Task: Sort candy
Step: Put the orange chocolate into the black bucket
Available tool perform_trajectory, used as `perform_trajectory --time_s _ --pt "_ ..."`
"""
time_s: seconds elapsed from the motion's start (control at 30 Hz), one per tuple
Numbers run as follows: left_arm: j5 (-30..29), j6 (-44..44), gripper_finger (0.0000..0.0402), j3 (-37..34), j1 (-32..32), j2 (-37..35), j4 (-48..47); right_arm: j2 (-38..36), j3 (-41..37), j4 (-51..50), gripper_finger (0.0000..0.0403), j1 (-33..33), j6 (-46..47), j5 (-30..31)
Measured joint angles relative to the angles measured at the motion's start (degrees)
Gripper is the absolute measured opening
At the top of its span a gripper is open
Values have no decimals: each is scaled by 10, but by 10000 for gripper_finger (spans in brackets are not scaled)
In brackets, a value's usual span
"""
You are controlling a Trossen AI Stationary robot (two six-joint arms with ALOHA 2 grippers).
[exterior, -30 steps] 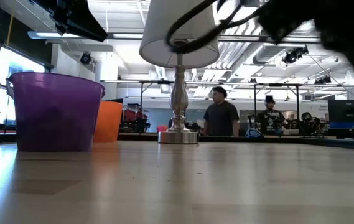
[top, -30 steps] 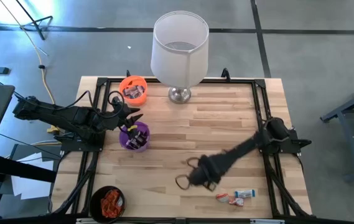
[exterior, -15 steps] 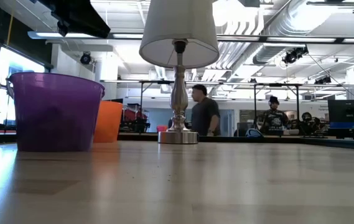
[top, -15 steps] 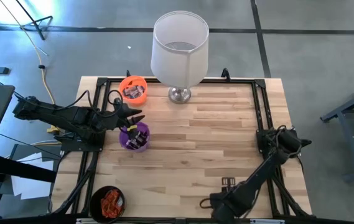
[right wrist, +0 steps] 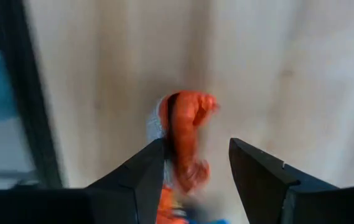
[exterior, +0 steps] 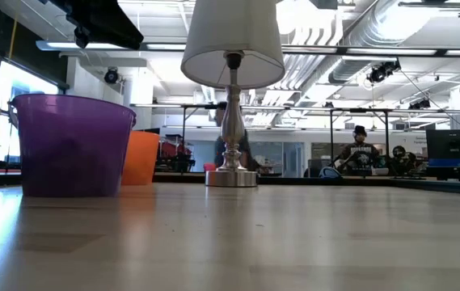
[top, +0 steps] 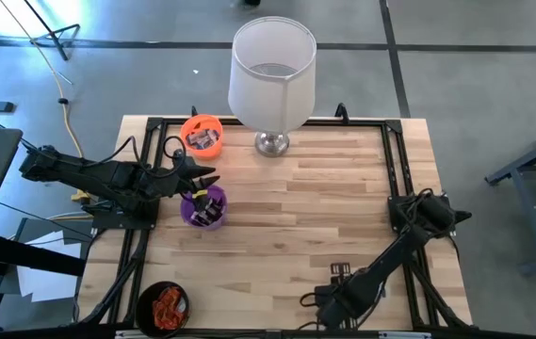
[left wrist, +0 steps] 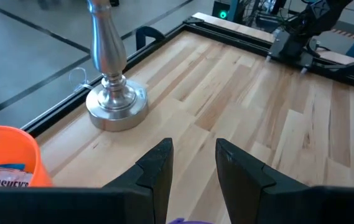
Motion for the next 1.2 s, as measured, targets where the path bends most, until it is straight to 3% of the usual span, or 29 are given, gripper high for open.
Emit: perform_trajectory --time_s 0.2,0.37,0.7,0.9,1.2 --pt "0 0 110 0 0 0 0 -4 -60 105 176 -1 4 -15" --pt "0 1 110 0 0 0 0 -4 -72 107 167 -9 13 -19" --pt "0 1 110 0 0 0 0 -2 -74 100 16 -50 21 -56" --pt "7 1 110 0 0 0 -1 0 -74 99 32 -78 11 -61" --pt "79 1 110 0 0 0 -3 1 -53 91 7 -125 -46 -21"
